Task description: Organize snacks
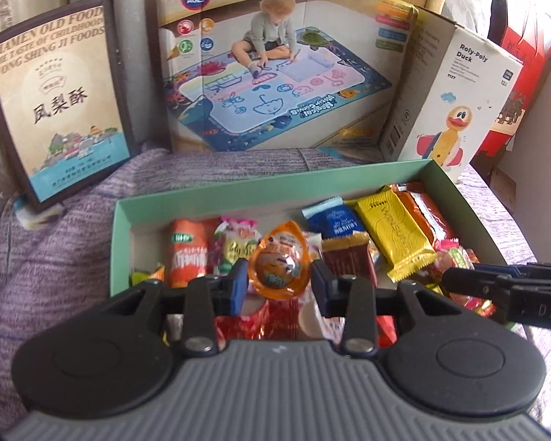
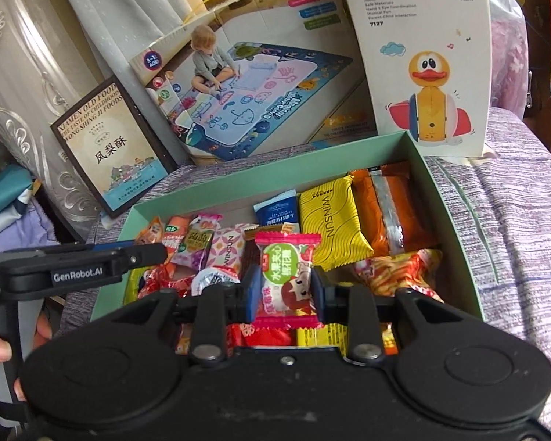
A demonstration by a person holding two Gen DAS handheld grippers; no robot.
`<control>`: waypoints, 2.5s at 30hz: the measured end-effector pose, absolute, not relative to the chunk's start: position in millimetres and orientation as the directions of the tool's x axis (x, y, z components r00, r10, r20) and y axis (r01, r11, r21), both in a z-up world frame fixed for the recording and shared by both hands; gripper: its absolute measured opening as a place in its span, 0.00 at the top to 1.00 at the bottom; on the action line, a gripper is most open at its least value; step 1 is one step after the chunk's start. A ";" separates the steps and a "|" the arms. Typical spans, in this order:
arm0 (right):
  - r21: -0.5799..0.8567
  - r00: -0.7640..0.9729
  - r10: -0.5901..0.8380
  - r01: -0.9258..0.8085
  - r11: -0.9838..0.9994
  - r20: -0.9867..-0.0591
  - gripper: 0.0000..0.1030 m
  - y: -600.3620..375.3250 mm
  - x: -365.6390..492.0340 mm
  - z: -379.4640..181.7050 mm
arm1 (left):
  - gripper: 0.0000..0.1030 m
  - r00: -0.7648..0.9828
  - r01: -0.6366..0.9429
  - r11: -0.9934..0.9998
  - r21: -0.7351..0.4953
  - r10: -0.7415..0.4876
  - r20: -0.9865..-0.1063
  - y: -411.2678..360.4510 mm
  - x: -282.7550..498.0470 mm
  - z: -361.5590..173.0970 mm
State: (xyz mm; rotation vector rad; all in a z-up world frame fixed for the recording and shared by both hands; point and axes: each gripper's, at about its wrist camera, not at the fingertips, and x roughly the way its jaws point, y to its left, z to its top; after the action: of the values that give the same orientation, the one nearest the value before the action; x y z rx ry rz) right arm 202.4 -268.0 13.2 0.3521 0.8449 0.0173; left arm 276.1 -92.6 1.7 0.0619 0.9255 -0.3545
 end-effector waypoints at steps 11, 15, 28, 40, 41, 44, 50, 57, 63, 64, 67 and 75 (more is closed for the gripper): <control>0.334 0.690 0.135 0.164 0.928 -0.711 0.16 -277.5 217.9 6.1 | 0.13 0.581 0.258 0.964 -0.062 -0.206 -0.788 -116.6 317.0 -11.2; 0.332 0.692 0.138 0.154 0.931 -0.708 0.10 -274.1 213.1 9.6 | 0.12 0.561 0.273 0.959 -0.072 -0.220 -0.798 -112.1 307.4 -13.2; 0.328 0.693 0.123 0.171 0.929 -0.711 0.00 -263.2 184.3 28.5 | 0.02 0.564 0.265 0.962 -0.063 -0.208 -0.799 -94.6 251.4 4.2; 0.314 0.709 0.102 0.175 0.933 -0.698 0.00 -245.0 127.4 58.7 | 0.00 0.596 0.248 0.965 -0.090 -0.225 -0.771 -73.5 181.2 38.3; 0.314 0.709 0.100 0.179 0.932 -0.699 0.00 -244.0 121.9 59.6 | 0.00 0.597 0.246 0.965 -0.094 -0.227 -0.769 -71.0 174.9 40.1; 0.314 0.703 0.096 0.188 0.931 -0.705 0.00 -242.9 106.3 60.6 | 0.00 0.599 0.239 0.966 -0.103 -0.230 -0.767 -64.0 156.5 43.3; 0.314 0.689 0.099 0.194 0.929 -0.718 0.00 -243.0 75.1 57.7 | 0.00 0.593 0.226 0.967 -0.115 -0.230 -0.772 -51.5 123.3 40.4; 0.300 0.655 0.094 0.211 0.930 -0.750 0.00 -244.1 56.0 48.1 | 0.00 0.577 0.189 0.975 -0.112 -0.203 -0.791 -40.5 99.4 23.4; 0.263 0.635 0.083 0.195 0.945 -0.768 0.00 -234.1 51.2 44.2 | 0.00 0.556 0.156 0.982 -0.104 -0.174 -0.813 -30.7 89.3 10.6; 0.255 0.632 0.081 0.189 0.948 -0.770 0.00 -233.5 52.6 44.0 | 0.00 0.552 0.157 0.982 -0.101 -0.172 -0.816 -29.8 88.6 9.4; 0.243 0.624 0.083 0.175 0.954 -0.777 0.00 -230.5 54.1 42.2 | 0.00 0.544 0.154 0.984 -0.086 -0.157 -0.824 -28.5 86.3 6.5; 0.229 0.607 0.082 0.170 0.958 -0.790 0.00 -229.0 55.6 38.5 | 0.00 0.546 0.151 0.987 -0.050 -0.125 -0.828 -29.3 82.1 7.1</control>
State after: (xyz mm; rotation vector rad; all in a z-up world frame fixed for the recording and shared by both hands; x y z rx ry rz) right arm 55.6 -229.0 38.5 0.2954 0.9206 -0.0516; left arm 82.1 -29.3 7.1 0.0278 0.9792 -0.1636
